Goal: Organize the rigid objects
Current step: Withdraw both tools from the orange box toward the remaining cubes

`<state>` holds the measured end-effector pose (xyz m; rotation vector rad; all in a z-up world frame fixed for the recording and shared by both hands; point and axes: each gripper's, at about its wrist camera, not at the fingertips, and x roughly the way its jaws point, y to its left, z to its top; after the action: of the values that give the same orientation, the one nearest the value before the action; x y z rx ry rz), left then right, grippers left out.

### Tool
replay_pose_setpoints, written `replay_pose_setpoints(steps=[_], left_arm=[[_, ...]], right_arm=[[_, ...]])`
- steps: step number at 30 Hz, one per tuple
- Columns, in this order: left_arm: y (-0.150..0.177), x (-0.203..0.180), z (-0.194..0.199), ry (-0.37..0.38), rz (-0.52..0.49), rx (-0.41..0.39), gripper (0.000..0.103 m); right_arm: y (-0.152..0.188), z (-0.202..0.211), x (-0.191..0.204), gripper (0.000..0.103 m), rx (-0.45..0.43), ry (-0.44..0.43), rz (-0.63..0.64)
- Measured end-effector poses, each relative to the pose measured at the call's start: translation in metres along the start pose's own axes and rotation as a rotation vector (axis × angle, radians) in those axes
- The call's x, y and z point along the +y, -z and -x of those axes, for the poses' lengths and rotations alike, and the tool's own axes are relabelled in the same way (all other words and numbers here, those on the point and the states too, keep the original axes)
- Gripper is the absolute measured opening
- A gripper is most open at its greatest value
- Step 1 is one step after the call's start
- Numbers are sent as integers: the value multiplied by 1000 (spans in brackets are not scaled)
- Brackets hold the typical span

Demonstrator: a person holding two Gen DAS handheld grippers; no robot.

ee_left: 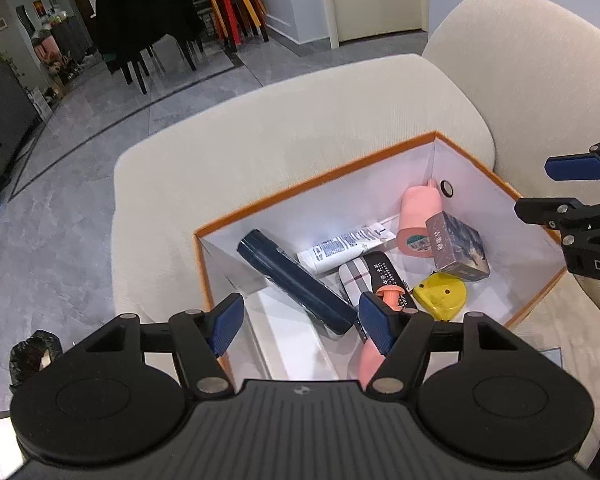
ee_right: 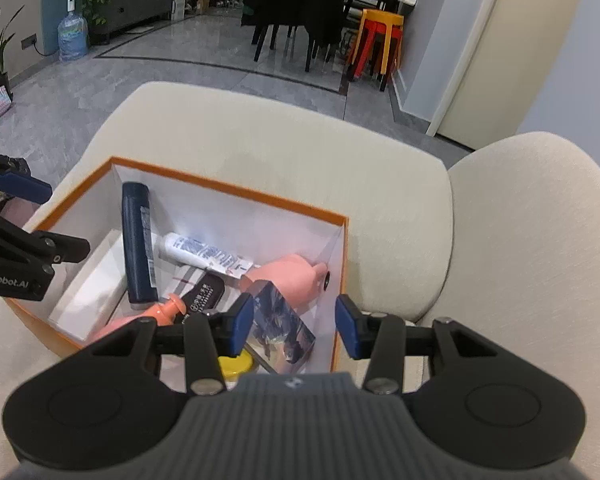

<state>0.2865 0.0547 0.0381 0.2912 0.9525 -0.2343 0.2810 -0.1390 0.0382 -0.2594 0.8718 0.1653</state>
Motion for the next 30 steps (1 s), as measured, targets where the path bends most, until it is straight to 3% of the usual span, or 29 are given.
replay_pose_setpoints(steps=[16, 30], left_arm=[[12, -18, 77, -35, -27, -108, 82], [55, -36, 112, -2, -21, -168, 86]], right_arm=[[0, 82, 0, 48, -118, 18, 3], [35, 140, 1, 51, -192, 14, -3]])
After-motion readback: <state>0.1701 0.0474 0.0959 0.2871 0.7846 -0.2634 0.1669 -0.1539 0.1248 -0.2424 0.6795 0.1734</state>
